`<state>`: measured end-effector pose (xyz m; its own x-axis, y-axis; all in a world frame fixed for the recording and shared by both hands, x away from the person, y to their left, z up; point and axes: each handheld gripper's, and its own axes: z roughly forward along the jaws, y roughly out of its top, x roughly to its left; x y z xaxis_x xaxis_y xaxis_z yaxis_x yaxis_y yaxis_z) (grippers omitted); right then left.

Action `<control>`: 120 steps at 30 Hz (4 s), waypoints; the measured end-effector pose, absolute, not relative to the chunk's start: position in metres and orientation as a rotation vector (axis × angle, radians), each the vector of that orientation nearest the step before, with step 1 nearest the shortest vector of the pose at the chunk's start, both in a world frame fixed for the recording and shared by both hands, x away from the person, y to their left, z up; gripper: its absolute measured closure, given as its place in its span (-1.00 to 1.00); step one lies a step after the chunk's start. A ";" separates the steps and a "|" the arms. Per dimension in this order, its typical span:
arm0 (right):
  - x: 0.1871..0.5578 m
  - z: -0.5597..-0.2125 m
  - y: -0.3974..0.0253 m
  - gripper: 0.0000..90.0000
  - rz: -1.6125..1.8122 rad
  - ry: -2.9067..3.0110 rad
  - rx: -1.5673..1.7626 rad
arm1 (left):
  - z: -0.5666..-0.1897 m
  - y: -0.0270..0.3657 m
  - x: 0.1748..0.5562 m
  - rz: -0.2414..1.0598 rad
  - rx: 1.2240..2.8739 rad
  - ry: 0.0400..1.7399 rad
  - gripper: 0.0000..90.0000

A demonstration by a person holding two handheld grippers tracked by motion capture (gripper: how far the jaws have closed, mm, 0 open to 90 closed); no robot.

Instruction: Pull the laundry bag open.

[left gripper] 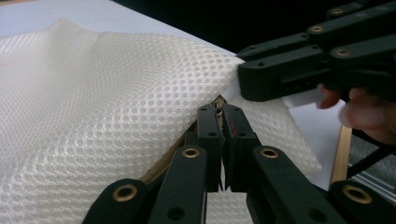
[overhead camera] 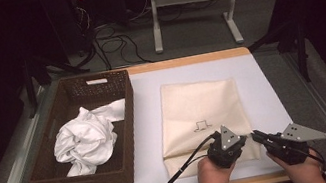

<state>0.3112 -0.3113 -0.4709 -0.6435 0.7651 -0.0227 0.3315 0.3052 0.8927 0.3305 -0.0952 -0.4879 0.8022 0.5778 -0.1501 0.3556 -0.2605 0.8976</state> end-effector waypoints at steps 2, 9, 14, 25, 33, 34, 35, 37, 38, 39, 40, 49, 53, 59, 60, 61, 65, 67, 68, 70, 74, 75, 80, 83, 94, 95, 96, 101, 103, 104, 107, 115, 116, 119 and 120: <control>0.311 -0.471 -0.311 0.91 1.291 2.129 0.984 | -0.487 -0.095 0.327 0.257 1.885 0.693 0.94; 0.311 -0.472 -0.308 0.91 1.263 2.133 0.976 | -0.487 -0.095 0.324 0.270 1.889 0.690 0.94; 0.311 -0.472 -0.306 0.91 1.249 2.136 0.963 | -0.490 -0.095 0.321 0.274 1.877 0.704 0.94; 0.314 -0.473 -0.311 0.92 1.252 2.117 0.987 | -0.494 -0.083 0.321 0.277 1.872 0.734 0.94; 0.313 -0.474 -0.309 0.92 1.242 2.120 0.986 | -0.497 -0.081 0.321 0.282 1.871 0.731 0.94; 0.313 -0.474 -0.309 0.92 1.239 2.122 0.982 | -0.497 -0.081 0.321 0.287 1.870 0.732 0.94; 0.312 -0.474 -0.309 0.92 1.241 2.123 0.985 | -0.497 -0.080 0.321 0.286 1.867 0.735 0.94; 0.312 -0.474 -0.308 0.92 1.247 2.125 0.979 | -0.498 -0.079 0.322 0.279 1.862 0.744 0.94; 0.312 -0.474 -0.308 0.92 1.250 2.127 0.979 | -0.498 -0.078 0.322 0.275 1.861 0.749 0.94; 0.312 -0.474 -0.308 0.92 1.244 2.130 0.977 | -0.498 -0.077 0.322 0.281 1.862 0.752 0.94; 0.312 -0.474 -0.307 0.92 1.245 2.133 0.982 | -0.499 -0.077 0.322 0.284 1.860 0.759 0.94; 0.313 -0.474 -0.306 0.92 1.248 2.135 0.978 | -0.501 -0.068 0.324 0.290 1.858 0.807 0.94; 0.313 -0.474 -0.308 0.92 1.260 2.131 0.984 | -0.500 -0.066 0.323 0.293 1.859 0.799 0.94; 0.312 -0.473 -0.307 0.93 1.259 2.130 0.988 | -0.500 -0.065 0.323 0.289 1.860 0.799 0.94; 0.311 -0.473 -0.306 0.92 1.257 2.131 0.987 | -0.500 -0.064 0.323 0.293 1.864 0.796 0.94; 0.311 -0.473 -0.306 0.93 1.258 2.135 0.988 | -0.500 -0.064 0.323 0.294 1.865 0.795 0.94; 0.311 -0.473 -0.305 0.93 1.261 2.142 0.979 | -0.501 -0.062 0.323 0.293 1.867 0.794 0.94; 0.312 -0.473 -0.305 0.93 1.261 2.143 0.973 | -0.501 -0.061 0.323 0.317 1.875 0.818 0.94; 0.311 -0.473 -0.306 0.93 1.248 2.119 0.986 | -0.502 -0.057 0.325 0.302 1.861 0.831 0.94; 0.313 -0.471 -0.314 0.93 1.287 2.104 1.023 | -0.502 -0.051 0.326 0.270 1.850 0.831 0.94; 0.313 -0.473 -0.311 0.93 1.278 2.120 1.003 | -0.502 -0.048 0.326 0.276 1.859 0.836 0.94; 0.313 -0.473 -0.310 0.93 1.282 2.124 1.016 | -0.502 -0.047 0.326 0.275 1.860 0.839 0.94; 0.313 -0.474 -0.308 0.93 1.271 2.127 0.998 | -0.502 -0.044 0.326 0.281 1.864 0.834 0.94; 0.313 -0.474 -0.309 0.93 1.273 2.132 0.994 | -0.502 -0.044 0.325 0.287 1.868 0.832 0.94; 0.313 -0.473 -0.308 0.93 1.277 2.134 0.994 | -0.504 -0.038 0.325 0.291 1.867 0.854 0.94; 0.313 -0.473 -0.308 0.93 1.270 2.129 1.001 | -0.504 -0.036 0.326 0.276 1.862 0.850 0.94; 0.314 -0.473 -0.308 0.93 1.277 2.132 1.002 | -0.504 -0.035 0.326 0.279 1.863 0.858 0.94; 0.316 -0.474 -0.307 0.93 1.276 2.132 1.004 | -0.505 -0.026 0.326 0.280 1.859 0.861 0.94; 0.315 -0.473 -0.308 0.93 1.255 2.110 1.005 | -0.509 -0.017 0.327 0.289 1.835 0.916 0.94; 0.316 -0.472 -0.312 0.93 1.274 2.101 1.015 | -0.513 -0.009 0.328 0.301 1.818 0.952 0.94; 0.317 -0.471 -0.332 0.93 1.293 2.039 1.102 | -0.522 0.027 0.328 0.285 1.767 1.057 0.94; 0.318 -0.472 -0.331 0.93 1.300 2.066 1.078 | -0.509 0.058 0.324 0.352 1.822 1.065 0.94; 0.318 -0.473 -0.329 0.93 1.287 2.065 1.077 | -0.508 0.062 0.325 0.371 1.829 1.077 0.94; 0.320 -0.473 -0.336 0.93 1.277 2.038 1.115 | -0.510 0.079 0.326 0.362 1.804 1.144 0.94; 0.320 -0.473 -0.341 0.93 1.279 2.025 1.143 | -0.511 0.084 0.326 0.362 1.807 1.154 0.94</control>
<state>0.3201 -0.3410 -0.4734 -0.5340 0.8448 0.0336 0.3936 0.2133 0.8942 0.3259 0.0837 -0.5110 0.5148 0.8285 -0.2203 0.5544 -0.1257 0.8227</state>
